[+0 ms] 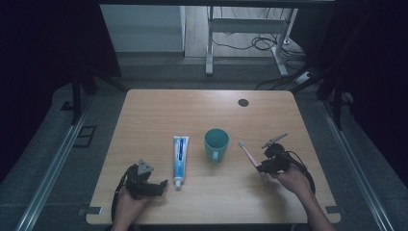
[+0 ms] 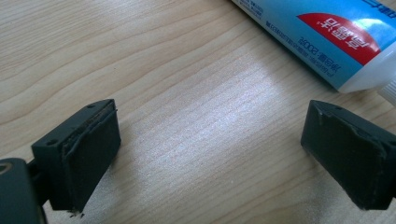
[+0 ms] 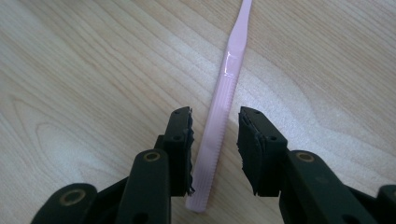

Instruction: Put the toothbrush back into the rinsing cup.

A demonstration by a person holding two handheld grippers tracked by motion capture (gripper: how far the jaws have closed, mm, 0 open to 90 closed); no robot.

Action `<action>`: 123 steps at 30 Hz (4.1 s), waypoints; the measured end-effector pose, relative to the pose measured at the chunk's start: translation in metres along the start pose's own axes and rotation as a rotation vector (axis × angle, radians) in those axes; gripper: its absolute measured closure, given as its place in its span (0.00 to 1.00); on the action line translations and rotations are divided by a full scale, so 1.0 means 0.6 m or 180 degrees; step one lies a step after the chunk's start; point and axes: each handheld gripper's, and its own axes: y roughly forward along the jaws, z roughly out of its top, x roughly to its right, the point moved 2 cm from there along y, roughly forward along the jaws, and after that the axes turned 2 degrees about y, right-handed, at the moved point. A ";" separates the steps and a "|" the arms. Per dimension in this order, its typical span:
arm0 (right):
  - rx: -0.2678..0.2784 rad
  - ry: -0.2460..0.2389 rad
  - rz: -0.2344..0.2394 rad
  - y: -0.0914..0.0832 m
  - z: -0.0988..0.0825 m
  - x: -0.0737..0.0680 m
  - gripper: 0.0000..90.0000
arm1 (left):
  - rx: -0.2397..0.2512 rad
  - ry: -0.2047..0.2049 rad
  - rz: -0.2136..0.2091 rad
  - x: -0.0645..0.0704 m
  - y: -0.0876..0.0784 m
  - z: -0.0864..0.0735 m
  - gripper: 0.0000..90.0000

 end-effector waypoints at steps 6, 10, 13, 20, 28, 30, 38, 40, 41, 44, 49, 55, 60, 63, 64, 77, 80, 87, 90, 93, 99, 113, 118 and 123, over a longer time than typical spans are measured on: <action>-0.0251 0.0017 -0.0034 0.008 0.025 0.000 0.73 | 0.0000 0.0000 0.0000 0.000 0.000 0.000 0.05; -0.0425 0.0032 -0.0074 0.016 0.041 0.002 0.74 | 0.0001 0.0000 0.0001 0.000 0.000 0.000 0.05; -0.0538 0.0057 -0.0092 0.020 0.052 0.005 0.75 | 0.0001 0.0000 -0.0001 0.000 0.000 0.000 0.05; -0.0749 0.0086 -0.0074 0.032 0.076 0.004 0.76 | 0.0000 0.0000 -0.0001 0.000 0.000 0.000 0.05; -0.0957 0.0164 -0.0135 0.047 0.096 0.005 0.77 | 0.0001 -0.0001 -0.0001 0.000 0.000 0.000 0.05; -0.1010 0.0170 -0.0150 0.050 0.100 0.004 0.77 | 0.0002 -0.0001 -0.0002 0.000 0.000 0.000 0.05; -0.1153 0.0174 -0.0180 0.063 0.112 0.004 0.79 | -0.0001 0.0001 -0.0001 0.000 0.000 0.000 0.05; -0.1171 0.0186 -0.0187 0.066 0.113 0.005 0.80 | 0.0001 -0.0001 -0.0001 0.000 0.000 0.000 0.05; -0.1190 0.0202 -0.0205 0.067 0.113 0.004 0.80 | 0.0001 -0.0001 -0.0001 0.000 0.000 0.000 0.05; -0.1229 0.0201 -0.0215 0.072 0.113 0.005 0.83 | 0.0002 -0.0001 0.0000 0.000 0.000 0.000 0.05; -0.1234 0.0256 -0.0214 0.073 0.115 0.006 0.87 | 0.0004 -0.0003 0.0000 0.000 0.001 0.001 0.05; -0.1170 0.0301 -0.0136 0.069 0.112 0.009 0.88 | 0.0004 -0.0003 0.0001 0.000 0.001 0.001 0.05; -0.1079 0.0275 -0.0111 0.057 0.112 0.011 0.88 | 0.0004 -0.0004 0.0003 0.001 0.001 0.001 0.05; -0.1020 0.0253 -0.0077 0.048 0.111 0.010 0.88 | 0.0003 -0.0004 0.0001 0.001 0.001 0.001 0.05; -0.0994 0.0254 -0.0075 0.044 0.111 0.010 0.88 | 0.0003 -0.0002 0.0004 0.001 0.001 0.001 0.05; -0.0730 0.0134 0.0025 0.008 0.108 0.002 0.88 | 0.0003 -0.0004 0.0001 0.001 0.001 0.001 0.05; -0.0644 0.0131 0.0044 -0.001 0.107 -0.001 0.88 | 0.0002 -0.0004 0.0000 0.001 0.001 0.001 0.05; -0.0375 0.0059 0.0083 -0.029 0.107 -0.009 0.88 | 0.0002 -0.0003 0.0001 0.001 0.001 0.001 0.05; -0.0259 0.0034 0.0099 -0.038 0.107 -0.014 0.88 | 0.0002 -0.0001 0.0001 0.000 0.001 0.001 0.05; -0.0144 0.0004 0.0115 -0.046 0.105 -0.017 0.88 | 0.0002 0.0001 0.0002 0.000 0.001 0.001 0.05; 0.0072 -0.0049 0.0140 -0.062 0.099 -0.021 0.88 | 0.0002 0.0006 0.0000 0.000 0.001 0.001 0.05; 0.0542 -0.0158 0.0284 -0.092 0.105 -0.037 0.88 | 0.0002 0.0023 0.0002 0.000 0.001 0.001 0.05; 0.0688 -0.0173 0.0302 -0.098 0.112 -0.041 0.88 | 0.0003 0.0022 0.0002 0.000 0.001 0.001 0.05; 0.0812 -0.0197 0.0329 -0.104 0.119 -0.047 0.88 | 0.0003 0.0022 0.0002 0.000 0.001 0.001 0.05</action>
